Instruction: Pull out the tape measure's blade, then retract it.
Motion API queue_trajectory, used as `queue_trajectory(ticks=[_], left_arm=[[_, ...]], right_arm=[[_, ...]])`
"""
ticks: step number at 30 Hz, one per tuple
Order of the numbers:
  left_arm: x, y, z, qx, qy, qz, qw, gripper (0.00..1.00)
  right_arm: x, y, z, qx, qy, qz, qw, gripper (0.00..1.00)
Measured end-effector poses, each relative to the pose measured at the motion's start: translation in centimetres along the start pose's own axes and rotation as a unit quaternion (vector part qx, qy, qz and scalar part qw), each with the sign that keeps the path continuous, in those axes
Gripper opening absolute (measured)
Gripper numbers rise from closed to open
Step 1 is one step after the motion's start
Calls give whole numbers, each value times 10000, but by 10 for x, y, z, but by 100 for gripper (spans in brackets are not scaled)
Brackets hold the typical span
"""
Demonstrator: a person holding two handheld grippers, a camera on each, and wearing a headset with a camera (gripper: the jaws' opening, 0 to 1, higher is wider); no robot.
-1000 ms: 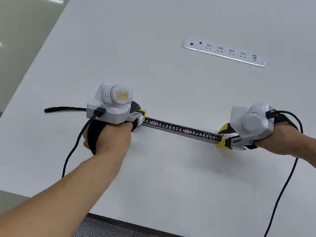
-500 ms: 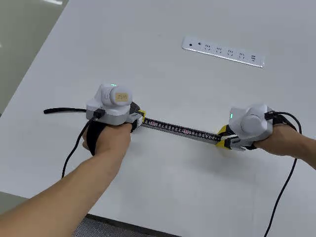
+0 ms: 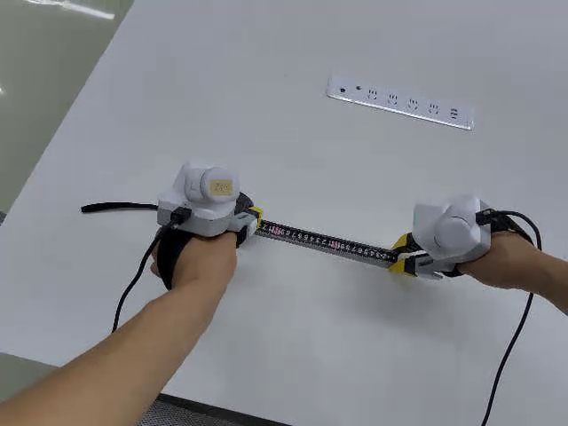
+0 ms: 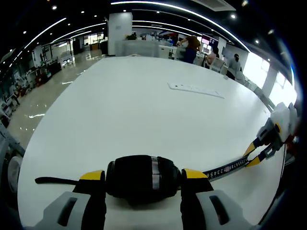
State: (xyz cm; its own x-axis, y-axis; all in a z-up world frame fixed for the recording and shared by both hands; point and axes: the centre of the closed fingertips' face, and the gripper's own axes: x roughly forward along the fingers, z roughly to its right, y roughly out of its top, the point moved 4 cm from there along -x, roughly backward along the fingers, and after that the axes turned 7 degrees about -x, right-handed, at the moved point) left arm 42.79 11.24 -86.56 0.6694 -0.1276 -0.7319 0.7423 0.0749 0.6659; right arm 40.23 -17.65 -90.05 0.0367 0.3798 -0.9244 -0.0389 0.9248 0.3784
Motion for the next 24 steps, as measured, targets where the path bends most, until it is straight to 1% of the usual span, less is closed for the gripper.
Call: queue_trajectory(ticks=[5, 10, 15, 24], left_arm=[[0, 0, 0, 49, -8, 39, 10000, 59], [1, 0, -1, 14, -28, 61, 10000, 59], [0, -1, -1, 50, -39, 105, 9999, 58], [0, -1, 0, 64, -54, 139, 9999, 58]], right_arm=[[1, 0, 1, 11, -29, 3, 10000, 14], [2, 1, 2, 9, -61, 15, 10000, 14], [3, 2, 4, 9, -62, 31, 10000, 14], [6, 9, 6, 21, -54, 68, 10000, 14]])
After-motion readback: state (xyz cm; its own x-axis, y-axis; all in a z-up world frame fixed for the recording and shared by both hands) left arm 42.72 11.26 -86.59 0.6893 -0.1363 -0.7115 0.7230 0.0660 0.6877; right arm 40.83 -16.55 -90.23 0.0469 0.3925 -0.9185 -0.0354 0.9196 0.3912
